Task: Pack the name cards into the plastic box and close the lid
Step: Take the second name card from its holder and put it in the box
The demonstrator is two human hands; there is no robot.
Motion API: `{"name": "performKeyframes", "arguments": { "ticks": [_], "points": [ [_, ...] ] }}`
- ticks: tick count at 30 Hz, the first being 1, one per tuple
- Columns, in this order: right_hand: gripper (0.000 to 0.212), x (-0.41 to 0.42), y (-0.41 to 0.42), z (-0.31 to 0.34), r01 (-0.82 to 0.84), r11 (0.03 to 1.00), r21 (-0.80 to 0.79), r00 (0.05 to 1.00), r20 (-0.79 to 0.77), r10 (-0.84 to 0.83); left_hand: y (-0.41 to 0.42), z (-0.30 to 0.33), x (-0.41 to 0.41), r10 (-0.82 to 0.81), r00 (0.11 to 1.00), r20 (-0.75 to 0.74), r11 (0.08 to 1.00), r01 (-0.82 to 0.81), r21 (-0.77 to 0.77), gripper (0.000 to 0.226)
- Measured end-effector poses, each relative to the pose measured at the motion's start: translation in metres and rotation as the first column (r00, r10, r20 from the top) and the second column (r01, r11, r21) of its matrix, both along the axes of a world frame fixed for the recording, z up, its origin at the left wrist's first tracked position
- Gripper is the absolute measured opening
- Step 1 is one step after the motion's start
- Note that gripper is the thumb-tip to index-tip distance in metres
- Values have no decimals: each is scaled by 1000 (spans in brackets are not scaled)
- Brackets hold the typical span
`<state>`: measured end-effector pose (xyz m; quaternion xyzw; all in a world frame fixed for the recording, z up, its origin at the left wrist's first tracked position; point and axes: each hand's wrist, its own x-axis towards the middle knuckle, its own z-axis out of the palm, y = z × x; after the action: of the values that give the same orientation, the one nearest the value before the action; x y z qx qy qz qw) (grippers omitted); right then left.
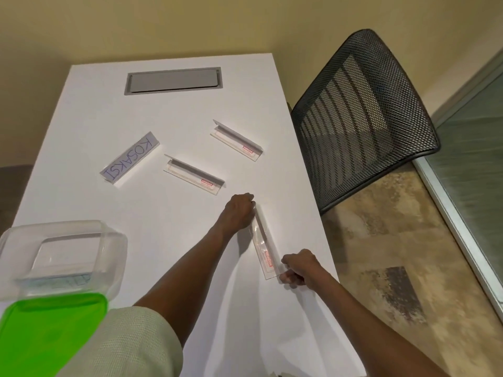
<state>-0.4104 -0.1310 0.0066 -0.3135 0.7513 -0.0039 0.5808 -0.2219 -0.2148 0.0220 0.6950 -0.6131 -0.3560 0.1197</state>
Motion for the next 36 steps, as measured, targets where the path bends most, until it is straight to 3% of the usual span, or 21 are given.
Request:
{"name": "performKeyframes", "arguments": {
  "ticks": [3, 8, 14, 21, 25, 29, 32, 36],
  "points": [
    [12, 0, -4, 0, 4, 1000, 16, 1000, 27, -5, -5, -4, 1, 41, 999, 21, 998, -42, 37, 36],
    [19, -1, -7, -7, 13, 996, 85, 1000, 16, -14, -12, -4, -1, 61, 997, -54, 997, -63, -32, 33],
    [20, -5, -11, -11, 27, 990, 137, 999, 14, -30, -19, -5, -2, 58, 998, 18, 998, -58, -9, 30],
    [14, -8, -10, -6, 32, 979, 200, 995, 88, -51, -22, -10, 9, 237, 971, -34, 969, -234, 73, 14],
    [19, -11, -11, 1, 0, 989, 150, 990, 141, -22, -24, -2, 26, 364, 924, -116, 929, -351, 118, 9],
    [4, -12, -17, 11, 27, 999, 31, 986, 163, -32, -25, 9, 42, 516, 821, -243, 853, -466, 238, 8],
    [22, -10, -24, 19, 66, 995, -75, 990, 126, -57, -18, 13, 53, 537, 796, -280, 844, -502, 189, 11],
    [27, -9, -28, 25, 24, 978, -205, 999, 29, -18, -2, 15, 66, 565, 739, -367, 824, -530, 202, 3]
  ]
}}
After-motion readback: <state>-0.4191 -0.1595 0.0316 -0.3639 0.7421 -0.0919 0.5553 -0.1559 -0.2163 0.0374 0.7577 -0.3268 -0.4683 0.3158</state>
